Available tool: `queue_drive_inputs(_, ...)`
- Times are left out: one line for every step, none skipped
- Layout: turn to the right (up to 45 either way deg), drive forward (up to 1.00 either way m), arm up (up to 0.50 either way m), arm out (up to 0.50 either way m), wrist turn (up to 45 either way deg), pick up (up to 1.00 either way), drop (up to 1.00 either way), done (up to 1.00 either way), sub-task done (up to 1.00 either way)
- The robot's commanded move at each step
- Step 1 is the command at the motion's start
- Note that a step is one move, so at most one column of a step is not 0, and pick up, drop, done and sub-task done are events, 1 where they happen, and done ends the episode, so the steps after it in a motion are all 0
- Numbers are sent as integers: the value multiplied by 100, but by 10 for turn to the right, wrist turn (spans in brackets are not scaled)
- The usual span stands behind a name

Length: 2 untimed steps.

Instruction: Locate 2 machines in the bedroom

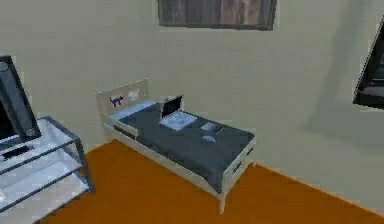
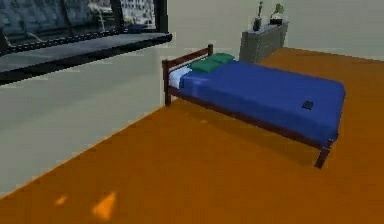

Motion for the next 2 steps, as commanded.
queue_drive_inputs(-30,0,0,0,0,0,0,0,0)
queue_drive_inputs(0,90,0,0,0,0,0,0,0)
